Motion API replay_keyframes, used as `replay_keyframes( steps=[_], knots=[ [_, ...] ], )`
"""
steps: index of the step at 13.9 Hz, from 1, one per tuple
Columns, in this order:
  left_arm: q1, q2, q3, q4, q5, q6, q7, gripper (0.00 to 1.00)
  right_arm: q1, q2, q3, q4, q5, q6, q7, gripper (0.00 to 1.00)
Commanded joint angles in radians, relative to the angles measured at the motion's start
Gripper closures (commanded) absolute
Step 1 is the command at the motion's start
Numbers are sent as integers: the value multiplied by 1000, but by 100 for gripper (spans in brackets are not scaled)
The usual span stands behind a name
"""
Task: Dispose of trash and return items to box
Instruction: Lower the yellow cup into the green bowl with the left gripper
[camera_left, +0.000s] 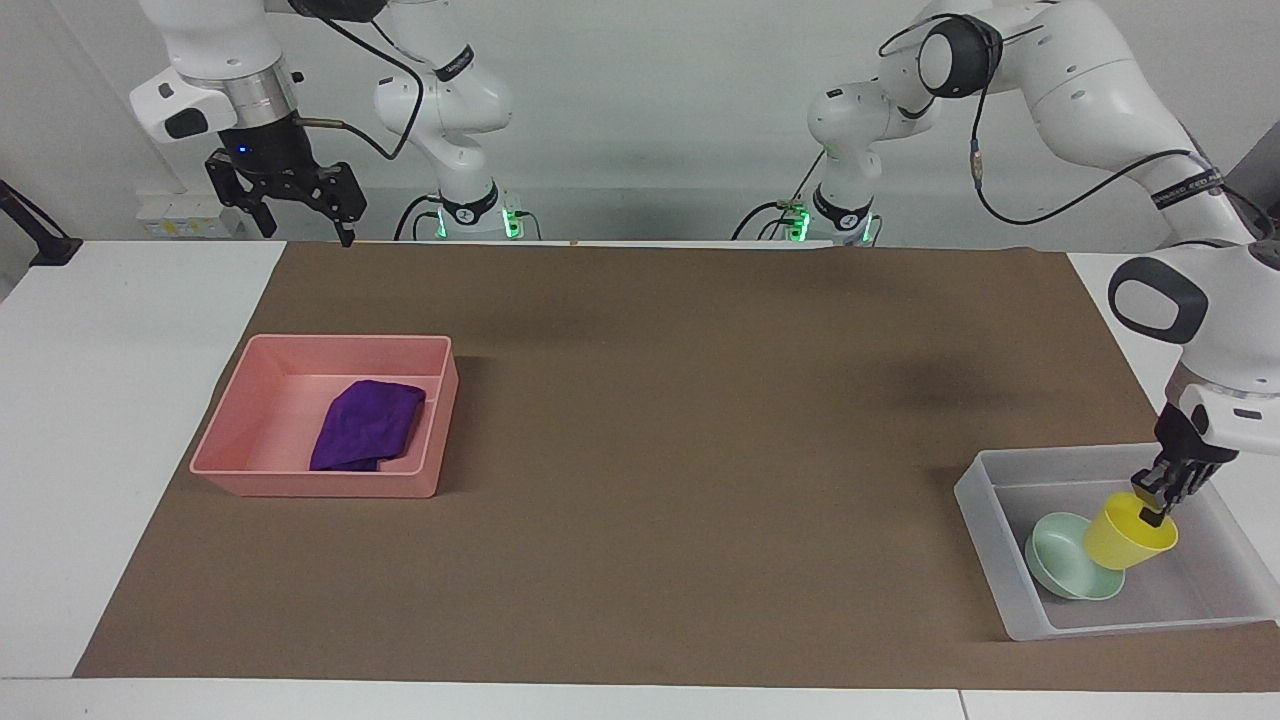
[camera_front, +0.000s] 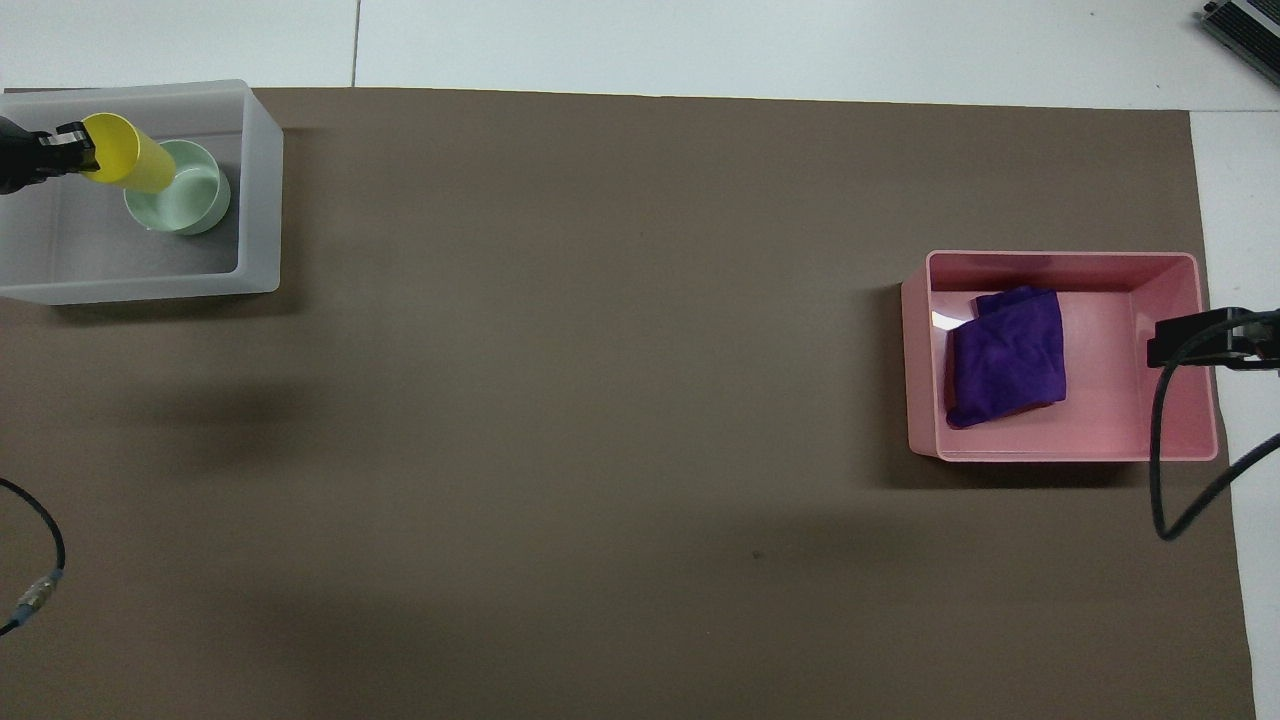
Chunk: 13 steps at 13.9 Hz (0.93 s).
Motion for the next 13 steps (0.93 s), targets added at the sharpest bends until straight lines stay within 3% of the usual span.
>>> replay_keyframes(
  steps=[1, 5, 6, 9, 11, 13],
  knots=[
    [-3, 1, -11, -11, -25, -24, 52, 100, -17, -13, -5, -19, 52, -11, -26, 0],
    [-7, -6, -9, -67, -32, -24, 122, 100, -46, -15, -12, -25, 97, -41, -72, 0],
    [-9, -8, -9, -70, -32, -26, 122, 88, -45, -15, -14, -30, 97, -41, -71, 0],
    [-9, -8, -23, -48, -22, -46, 125, 0, -40, -16, -12, -33, 95, -33, -68, 0],
    [-10, -37, -27, -36, -21, -43, 179, 0, -40, -16, -12, -33, 95, -34, -63, 0],
    [-58, -129, -23, -79, -22, -81, 228, 0, -43, -16, -12, -30, 97, -31, -63, 0]
  ],
)
